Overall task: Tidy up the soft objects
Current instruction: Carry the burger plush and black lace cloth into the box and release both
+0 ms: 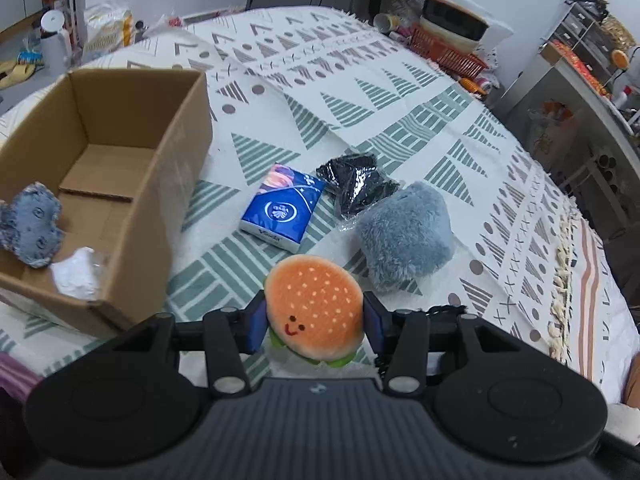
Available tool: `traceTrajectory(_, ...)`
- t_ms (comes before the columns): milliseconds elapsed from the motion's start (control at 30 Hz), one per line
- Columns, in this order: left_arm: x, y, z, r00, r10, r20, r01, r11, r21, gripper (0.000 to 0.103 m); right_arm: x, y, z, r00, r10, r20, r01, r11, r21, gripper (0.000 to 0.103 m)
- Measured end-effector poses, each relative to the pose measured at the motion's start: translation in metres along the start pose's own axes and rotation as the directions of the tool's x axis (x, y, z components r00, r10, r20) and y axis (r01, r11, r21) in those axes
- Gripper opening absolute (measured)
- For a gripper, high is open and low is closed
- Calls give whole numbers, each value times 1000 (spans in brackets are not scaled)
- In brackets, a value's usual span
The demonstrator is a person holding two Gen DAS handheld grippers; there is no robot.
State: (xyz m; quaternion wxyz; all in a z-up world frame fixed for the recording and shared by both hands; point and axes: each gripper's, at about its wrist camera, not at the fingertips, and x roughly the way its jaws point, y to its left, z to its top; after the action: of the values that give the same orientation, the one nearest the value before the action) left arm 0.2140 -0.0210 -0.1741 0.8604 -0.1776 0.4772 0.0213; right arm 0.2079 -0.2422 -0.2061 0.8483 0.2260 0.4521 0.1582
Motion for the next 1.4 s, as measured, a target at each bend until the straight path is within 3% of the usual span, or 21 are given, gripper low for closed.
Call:
traceTrajectory(633, -51, 26, 7, 990, -103, 97, 102, 995, 10, 47, -50, 59, -3, 986, -77, 150, 90, 993, -77, 15)
traceTrajectory(933, -61, 43, 18, 983, -129, 130, 134, 990, -33, 47, -55, 88, 5, 981, -55, 188, 82, 987, -137, 15)
traceTrajectory(1400, -73, 86, 35, 978, -112, 179, 135, 983, -125, 47, -36, 125, 15, 980, -3, 200, 41, 982, -184, 15)
